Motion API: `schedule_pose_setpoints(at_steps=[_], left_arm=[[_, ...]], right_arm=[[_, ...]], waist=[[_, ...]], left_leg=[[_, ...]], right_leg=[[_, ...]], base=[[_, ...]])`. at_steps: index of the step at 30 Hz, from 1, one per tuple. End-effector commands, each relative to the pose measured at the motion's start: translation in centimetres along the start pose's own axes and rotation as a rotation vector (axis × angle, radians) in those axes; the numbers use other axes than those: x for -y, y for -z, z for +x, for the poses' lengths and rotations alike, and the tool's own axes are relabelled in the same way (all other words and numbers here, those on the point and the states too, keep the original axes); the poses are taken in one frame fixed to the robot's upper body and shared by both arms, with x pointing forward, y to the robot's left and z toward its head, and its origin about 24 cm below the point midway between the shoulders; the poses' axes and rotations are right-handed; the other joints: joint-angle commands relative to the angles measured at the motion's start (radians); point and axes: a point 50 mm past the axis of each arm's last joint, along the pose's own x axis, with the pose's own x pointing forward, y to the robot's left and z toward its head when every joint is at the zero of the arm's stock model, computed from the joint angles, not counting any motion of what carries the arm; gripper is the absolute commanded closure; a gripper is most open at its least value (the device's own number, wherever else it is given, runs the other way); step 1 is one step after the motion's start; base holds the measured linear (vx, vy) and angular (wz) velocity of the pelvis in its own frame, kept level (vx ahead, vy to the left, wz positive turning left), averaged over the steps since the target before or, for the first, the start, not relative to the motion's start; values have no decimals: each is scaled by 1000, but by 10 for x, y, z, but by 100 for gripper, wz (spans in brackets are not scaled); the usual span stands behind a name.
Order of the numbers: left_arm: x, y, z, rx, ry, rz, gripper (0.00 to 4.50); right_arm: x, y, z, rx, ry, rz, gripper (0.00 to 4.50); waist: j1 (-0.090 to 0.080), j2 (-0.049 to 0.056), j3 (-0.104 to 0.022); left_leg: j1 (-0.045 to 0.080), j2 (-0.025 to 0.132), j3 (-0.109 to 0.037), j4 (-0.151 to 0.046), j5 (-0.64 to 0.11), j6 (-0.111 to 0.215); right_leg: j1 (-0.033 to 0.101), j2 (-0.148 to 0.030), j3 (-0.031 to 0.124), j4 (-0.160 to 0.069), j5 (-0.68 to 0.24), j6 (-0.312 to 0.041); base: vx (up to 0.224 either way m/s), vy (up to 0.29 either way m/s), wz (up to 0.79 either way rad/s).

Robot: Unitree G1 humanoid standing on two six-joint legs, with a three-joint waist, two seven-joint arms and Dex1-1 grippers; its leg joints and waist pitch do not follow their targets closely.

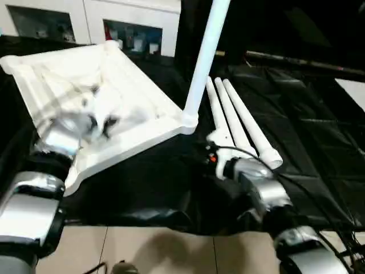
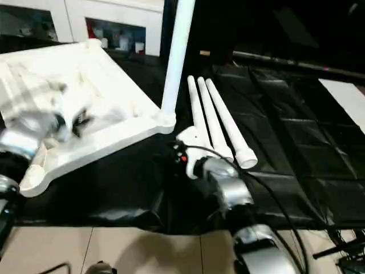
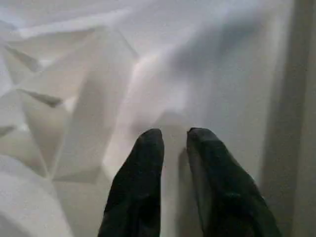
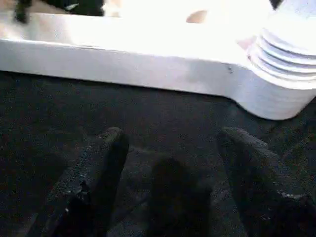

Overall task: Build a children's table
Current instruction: Rotate table base

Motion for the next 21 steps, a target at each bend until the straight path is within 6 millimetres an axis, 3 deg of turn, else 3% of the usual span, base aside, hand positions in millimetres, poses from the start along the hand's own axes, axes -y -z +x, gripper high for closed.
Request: schedule_pose_setpoints(at_steps=[1, 8, 9, 11, 14, 21], left_arm=[[4, 0, 3, -13, 12, 48, 372], [16, 10, 4, -69, 169, 107, 423], [20, 10, 4, -68, 243, 102, 425], [21, 10, 3, -66, 266, 99, 442], [27, 5, 1, -39, 362, 67, 442], [37, 5, -8, -33, 562, 110, 442]], right_arm=[[5, 0, 1, -11, 55, -8, 129], [-3, -6, 18, -3, 79, 13, 129], [-6, -7, 22, -10, 79, 7, 129], [-7, -7, 24, -14, 81, 5, 129], [-7, -7, 27, -29, 98, 8, 129], [-4, -11, 31, -40, 116, -1, 129]], waist=[[-1, 33, -70], [-7, 35, -63], [-6, 27, -64], [-6, 31, -65], [-5, 26, -65], [-4, 28, -64]], left_leg=[[24, 1, 2, -51, -137, -50], [25, 3, 0, -57, -221, -65], [26, 4, 0, -56, -218, -63], [26, 5, 1, -56, -203, -63], [26, 3, 4, -54, -171, -54], [25, 4, 4, -57, -183, -58]], right_leg=[[54, -78, 50, -56, 71, -175], [46, -82, 53, -66, -69, -169], [46, -84, 53, -67, -67, -171], [46, -84, 53, -63, -46, -181], [47, -80, 53, -56, 14, -193], [48, -84, 53, -56, -11, -188]], base=[[0, 0, 0], [0, 0, 0], [0, 0, 0], [0, 0, 0], [0, 0, 0], [0, 0, 0]])
